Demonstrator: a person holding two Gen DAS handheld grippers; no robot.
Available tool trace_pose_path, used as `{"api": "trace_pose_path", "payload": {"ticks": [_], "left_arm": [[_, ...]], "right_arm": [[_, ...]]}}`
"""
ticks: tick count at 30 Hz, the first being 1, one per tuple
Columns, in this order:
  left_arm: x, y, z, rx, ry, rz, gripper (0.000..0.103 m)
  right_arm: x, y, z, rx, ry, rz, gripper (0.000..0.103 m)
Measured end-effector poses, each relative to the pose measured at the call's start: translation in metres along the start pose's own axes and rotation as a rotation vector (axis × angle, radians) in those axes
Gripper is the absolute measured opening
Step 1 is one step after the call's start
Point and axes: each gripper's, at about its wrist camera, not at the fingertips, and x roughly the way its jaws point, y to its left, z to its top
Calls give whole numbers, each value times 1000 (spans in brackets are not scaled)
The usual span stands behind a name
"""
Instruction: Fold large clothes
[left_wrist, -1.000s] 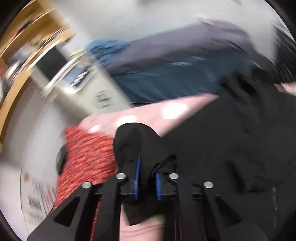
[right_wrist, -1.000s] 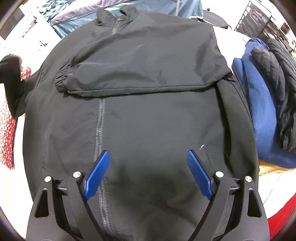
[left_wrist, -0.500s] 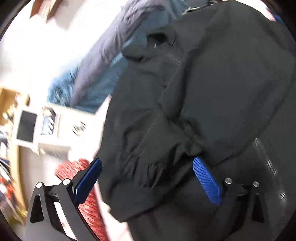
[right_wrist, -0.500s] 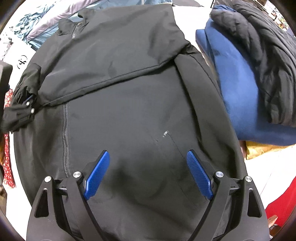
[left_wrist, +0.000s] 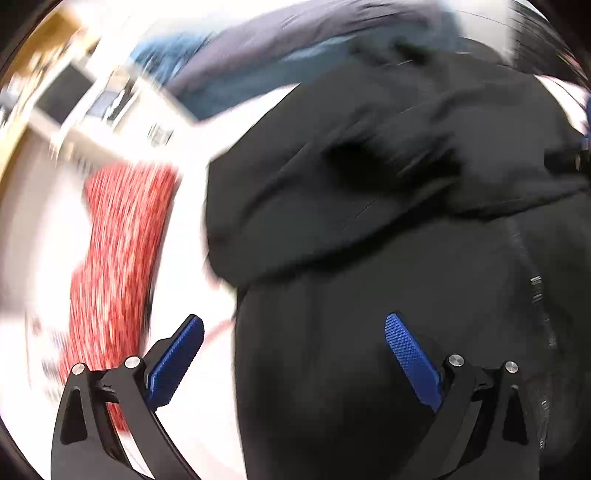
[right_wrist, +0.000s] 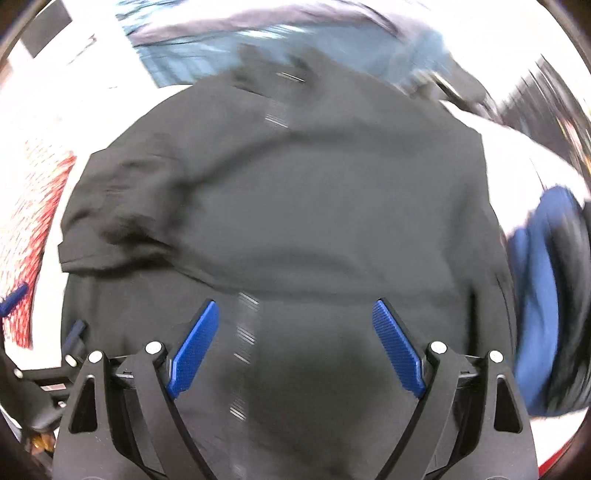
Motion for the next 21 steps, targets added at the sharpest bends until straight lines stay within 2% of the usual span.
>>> {"api": "trace_pose_path", "payload": {"ticks": [3,6,7,9,10,12,14,15,16,20,21], "left_arm": [[16,26,-18,-59,66,24,97],[21,43,-35,-74,96,47,97],[20,48,-39,-86,97,49,97],[19,56,-43,-110,102,41,97],[19,58,-43,-117,104,39,97],[19,60,-45,-129,105,40,97],[19,60,-48,-145,108,29,97],[20,57,-50,-149,108,25,97],[20,55,-50,-152,101,20,97],[11,49,-42,-162,27,2,97],[10,47,-39,-160,18,-6,97]], "right_arm": [[2,71,25,-249,-81,0,83],[24,129,32,-504,-93,-121,74],[32,139,32,-549,-84,-143,64],[50,154,35,-613,-54,-167,51],[56,156,37,-620,-42,-180,37],[52,148,42,-568,-42,-176,29],[39,122,54,-426,-63,-124,26],[32,103,60,-322,-62,-85,21],[28,87,63,-233,-58,-52,10],[20,-23,62,260,-16,153,8],[24,-42,58,334,11,174,8]]}}
